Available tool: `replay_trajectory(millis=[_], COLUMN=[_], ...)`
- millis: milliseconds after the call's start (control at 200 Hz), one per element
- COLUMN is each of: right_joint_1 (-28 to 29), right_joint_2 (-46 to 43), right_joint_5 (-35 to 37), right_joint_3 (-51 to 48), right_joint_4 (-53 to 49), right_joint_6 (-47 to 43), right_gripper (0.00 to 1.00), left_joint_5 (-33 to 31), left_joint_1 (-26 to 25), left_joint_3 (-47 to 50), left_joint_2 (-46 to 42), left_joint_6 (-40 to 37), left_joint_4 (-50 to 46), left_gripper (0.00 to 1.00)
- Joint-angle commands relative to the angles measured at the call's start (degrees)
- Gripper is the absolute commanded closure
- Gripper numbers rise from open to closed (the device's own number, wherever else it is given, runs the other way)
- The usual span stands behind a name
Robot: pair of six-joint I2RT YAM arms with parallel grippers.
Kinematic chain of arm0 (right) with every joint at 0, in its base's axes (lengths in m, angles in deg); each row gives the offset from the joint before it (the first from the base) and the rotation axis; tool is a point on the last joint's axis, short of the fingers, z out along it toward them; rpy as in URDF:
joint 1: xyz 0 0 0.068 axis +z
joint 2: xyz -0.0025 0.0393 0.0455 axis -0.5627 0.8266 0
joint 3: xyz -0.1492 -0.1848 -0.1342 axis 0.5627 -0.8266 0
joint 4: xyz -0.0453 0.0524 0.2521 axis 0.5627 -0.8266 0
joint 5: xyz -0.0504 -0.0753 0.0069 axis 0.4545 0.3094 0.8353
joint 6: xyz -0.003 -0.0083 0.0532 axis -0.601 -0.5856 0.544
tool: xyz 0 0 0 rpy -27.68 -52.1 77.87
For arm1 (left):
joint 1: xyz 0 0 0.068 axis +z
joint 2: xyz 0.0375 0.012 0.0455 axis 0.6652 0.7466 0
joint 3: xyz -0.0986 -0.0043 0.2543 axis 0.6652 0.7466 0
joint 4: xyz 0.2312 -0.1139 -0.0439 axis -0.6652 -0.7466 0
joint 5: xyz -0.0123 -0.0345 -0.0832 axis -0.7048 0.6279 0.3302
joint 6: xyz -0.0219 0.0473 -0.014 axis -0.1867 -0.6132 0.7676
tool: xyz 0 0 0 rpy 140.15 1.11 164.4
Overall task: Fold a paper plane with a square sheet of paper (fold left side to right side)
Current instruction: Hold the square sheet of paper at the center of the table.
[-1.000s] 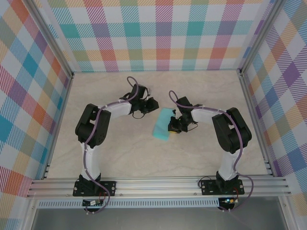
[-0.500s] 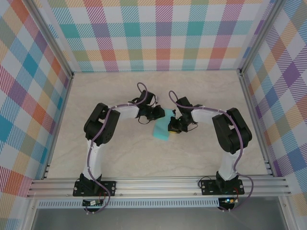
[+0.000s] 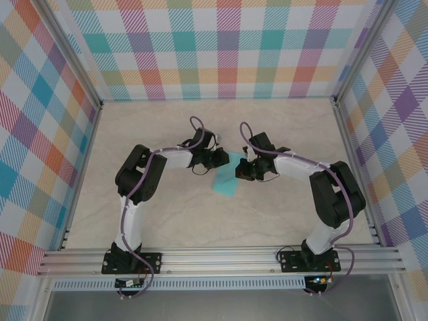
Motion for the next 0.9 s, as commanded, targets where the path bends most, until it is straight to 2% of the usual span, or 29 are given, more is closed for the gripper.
replay_trajectory(millis=[0,170,365,430,590,900], right_joint_1=[0.1,0.1,-0.3,-0.6,0.3,1.5], right_joint_2=[1.1,0.7,-7.5,-7.7,-1.1,8.6], right_joint_5=[0.2,4.3,12.5,10.8,-0.6,-0.1], right_joint_3=[1.2,3.8,0.5,-0.1,1.6,4.8], right_joint_4=[3.1,-0.2,-5.5,-4.4,3.5,0.5], right_joint_6=[1.7,0.0,-3.1,-2.9,1.1,1.3], right_gripper=[0.91,0.91,0.88,0.88,0.9,0.9], left_joint_5=[-2.3,-2.4,-2.9,-2.9,-3.0,-3.0], left_joint_1=[-0.7,-0.9,-1.1,-1.1,-1.1,-1.3], left_joint_3=[2.0,1.9,1.8,1.7,1.6,1.0], left_joint_2=[-0.3,-0.1,-0.1,-0.1,-0.4,-0.4], left_joint_6=[-0.5,-0.4,-0.3,-0.4,-0.5,-0.5], left_joint_4=[-3.8,-4.0,-4.2,-4.1,-4.5,-4.6], left_gripper=[0.87,0.87,0.87,0.87,0.87,0.87])
